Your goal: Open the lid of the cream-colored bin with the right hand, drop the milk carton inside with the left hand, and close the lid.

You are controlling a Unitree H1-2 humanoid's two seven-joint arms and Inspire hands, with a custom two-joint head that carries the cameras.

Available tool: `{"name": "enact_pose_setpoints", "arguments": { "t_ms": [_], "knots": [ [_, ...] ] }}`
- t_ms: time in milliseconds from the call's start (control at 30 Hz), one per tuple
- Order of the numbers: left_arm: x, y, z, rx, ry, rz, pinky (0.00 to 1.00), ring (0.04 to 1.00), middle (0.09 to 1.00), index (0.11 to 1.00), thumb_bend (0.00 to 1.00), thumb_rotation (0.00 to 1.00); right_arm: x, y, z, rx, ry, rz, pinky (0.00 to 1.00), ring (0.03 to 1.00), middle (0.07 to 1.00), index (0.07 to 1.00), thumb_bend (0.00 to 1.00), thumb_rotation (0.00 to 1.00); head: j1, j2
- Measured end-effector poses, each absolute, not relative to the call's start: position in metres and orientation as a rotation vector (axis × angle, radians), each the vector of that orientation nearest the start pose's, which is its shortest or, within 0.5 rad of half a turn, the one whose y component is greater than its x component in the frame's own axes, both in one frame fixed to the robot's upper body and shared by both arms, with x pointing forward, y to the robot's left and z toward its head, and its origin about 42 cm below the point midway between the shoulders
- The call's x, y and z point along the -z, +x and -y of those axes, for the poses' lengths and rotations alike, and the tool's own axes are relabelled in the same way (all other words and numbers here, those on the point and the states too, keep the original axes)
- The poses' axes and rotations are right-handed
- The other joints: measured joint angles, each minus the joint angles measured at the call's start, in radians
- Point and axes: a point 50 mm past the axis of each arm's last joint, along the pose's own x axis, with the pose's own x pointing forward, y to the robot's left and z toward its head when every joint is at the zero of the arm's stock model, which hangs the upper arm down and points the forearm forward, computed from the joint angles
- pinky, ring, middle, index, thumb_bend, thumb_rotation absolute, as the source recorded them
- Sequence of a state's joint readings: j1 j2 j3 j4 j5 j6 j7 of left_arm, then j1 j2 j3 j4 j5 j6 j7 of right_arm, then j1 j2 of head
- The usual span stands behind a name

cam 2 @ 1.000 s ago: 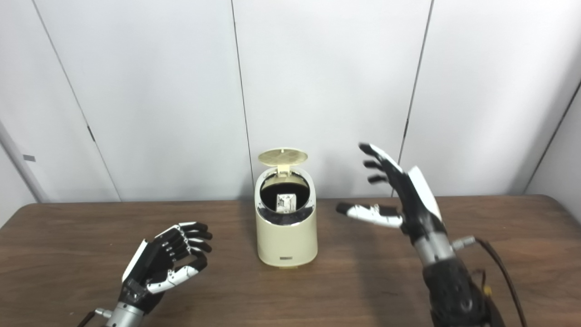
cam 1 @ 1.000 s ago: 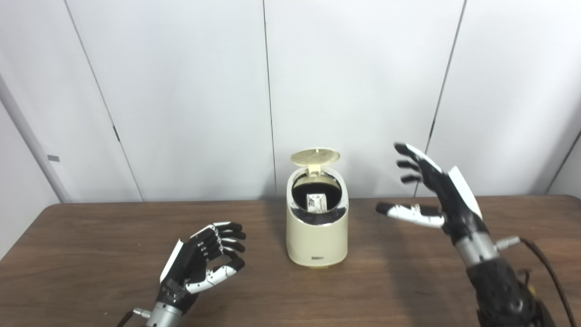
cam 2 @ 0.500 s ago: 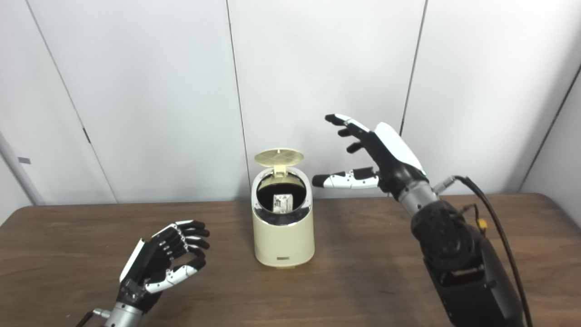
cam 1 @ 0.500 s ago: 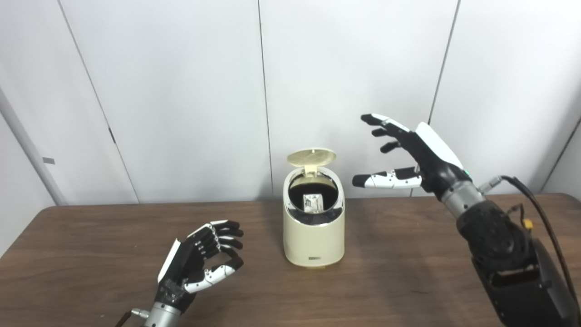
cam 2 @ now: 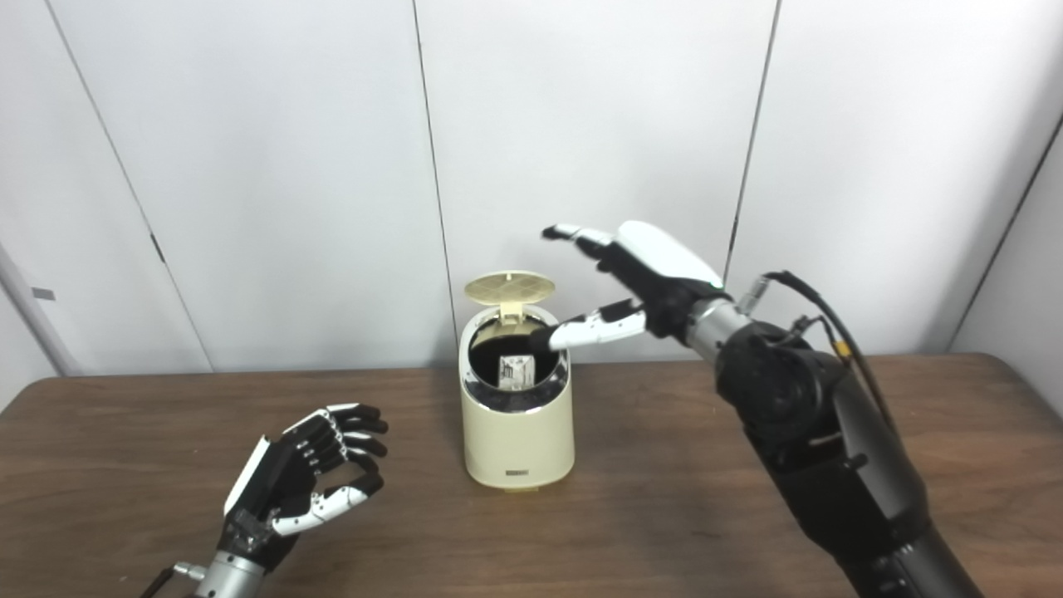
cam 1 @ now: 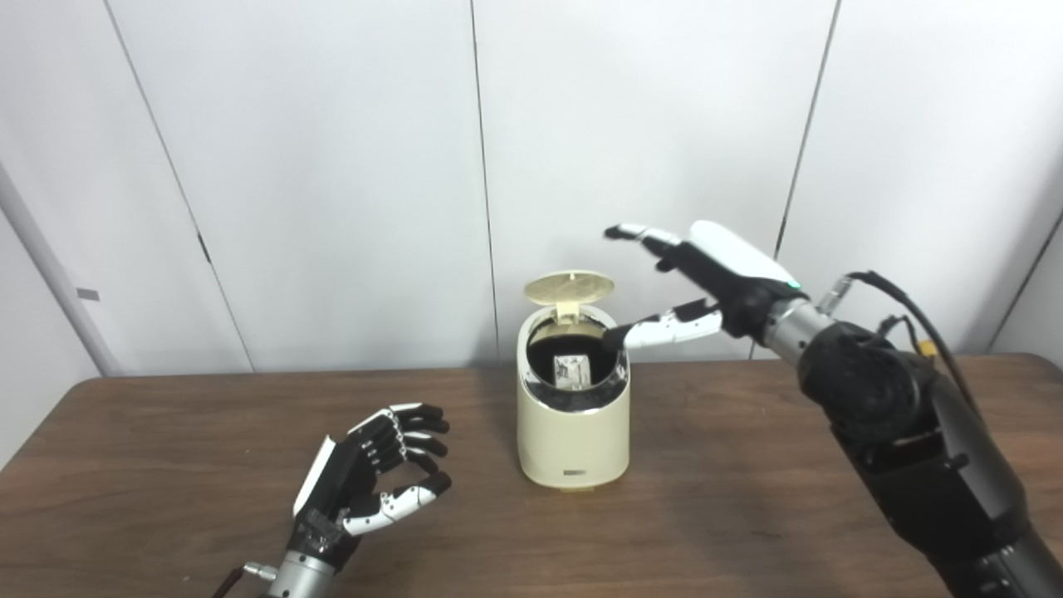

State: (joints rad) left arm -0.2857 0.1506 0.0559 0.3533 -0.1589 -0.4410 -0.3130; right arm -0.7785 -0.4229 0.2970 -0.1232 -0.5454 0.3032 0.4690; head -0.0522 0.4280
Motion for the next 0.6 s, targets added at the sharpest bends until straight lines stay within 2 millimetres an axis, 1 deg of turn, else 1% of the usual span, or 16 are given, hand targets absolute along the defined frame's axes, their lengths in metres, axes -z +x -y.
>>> {"name": "enact_pose_setpoints", "arguments": {
  "t_ms": [33,133,367,600],
  "knots": [
    [-0.125,0.369,-0.250,0.274,0.047,0.375,0.50,0.592,0.676,0.714,0.64,0.08,-0.370,0.433,0.187,-0.392,-1.135,0.412,0.84,0.972,0.939,0.917,0.74,0.68,0.002,0.002],
    [-0.125,0.370,-0.249,0.275,0.045,0.374,0.50,0.590,0.672,0.714,0.64,0.08,-0.370,0.437,0.181,-0.433,-1.163,0.405,0.87,0.974,0.932,0.907,0.76,0.66,0.003,0.003],
    [-0.125,0.370,-0.248,0.276,0.050,0.372,0.50,0.585,0.669,0.711,0.64,0.10,-0.368,0.437,0.176,-0.468,-1.199,0.413,0.93,0.999,0.924,0.891,0.77,0.67,0.012,0.012],
    [-0.124,0.371,-0.247,0.273,0.070,0.370,0.49,0.594,0.672,0.720,0.68,0.18,-0.369,0.432,0.174,-0.495,-1.233,0.414,0.92,1.000,0.918,0.888,0.76,0.67,0.018,0.020]
  ]
}}
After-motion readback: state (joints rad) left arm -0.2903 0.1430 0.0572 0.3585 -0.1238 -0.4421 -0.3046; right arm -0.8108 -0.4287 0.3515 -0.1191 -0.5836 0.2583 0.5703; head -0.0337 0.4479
